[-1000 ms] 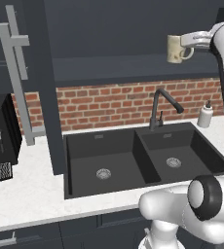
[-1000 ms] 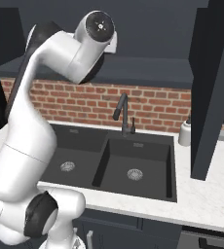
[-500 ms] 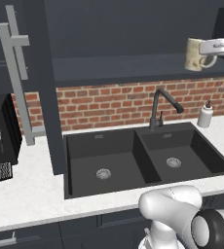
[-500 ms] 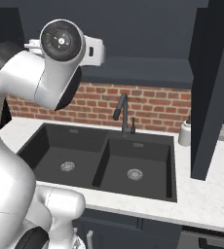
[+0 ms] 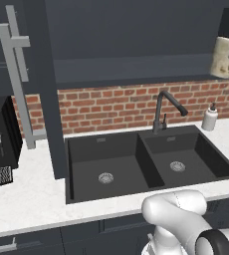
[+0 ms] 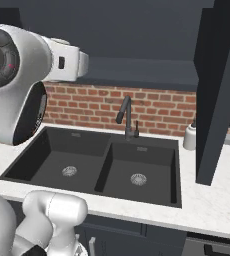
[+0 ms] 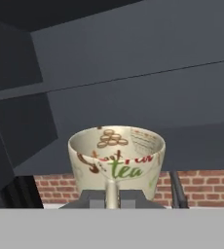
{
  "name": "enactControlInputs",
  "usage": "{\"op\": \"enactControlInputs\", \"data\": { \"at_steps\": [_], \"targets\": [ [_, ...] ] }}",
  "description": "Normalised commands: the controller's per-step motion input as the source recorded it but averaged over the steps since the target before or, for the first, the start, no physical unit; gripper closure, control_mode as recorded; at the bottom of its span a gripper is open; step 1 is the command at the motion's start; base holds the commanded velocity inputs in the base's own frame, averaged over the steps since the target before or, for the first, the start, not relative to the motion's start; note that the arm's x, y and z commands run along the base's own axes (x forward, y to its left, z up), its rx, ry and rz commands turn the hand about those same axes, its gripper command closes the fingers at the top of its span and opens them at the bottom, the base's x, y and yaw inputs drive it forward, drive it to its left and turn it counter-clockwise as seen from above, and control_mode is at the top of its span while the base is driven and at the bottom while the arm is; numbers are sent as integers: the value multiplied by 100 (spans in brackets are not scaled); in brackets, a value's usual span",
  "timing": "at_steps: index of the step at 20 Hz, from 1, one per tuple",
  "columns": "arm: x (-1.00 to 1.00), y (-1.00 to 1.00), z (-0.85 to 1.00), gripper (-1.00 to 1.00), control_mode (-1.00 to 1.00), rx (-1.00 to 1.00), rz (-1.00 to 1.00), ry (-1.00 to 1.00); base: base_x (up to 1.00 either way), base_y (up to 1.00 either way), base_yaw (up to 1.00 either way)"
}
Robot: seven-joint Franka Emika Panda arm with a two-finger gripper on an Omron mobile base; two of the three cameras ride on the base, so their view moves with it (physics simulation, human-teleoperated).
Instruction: Gather all objects into one cabinet and sort the glasses and bowls to opposite sides.
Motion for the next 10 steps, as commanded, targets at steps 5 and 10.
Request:
{"op": "enactControlInputs", "data": {
  "at_steps": [5, 10],
  "targets": [
    [-100, -8, 21, 100, -100, -7, 0, -4, 0, 0, 0],
    [-100, -16, 39, 100, -100, -15, 0, 0, 0, 0, 0]
  ]
}}
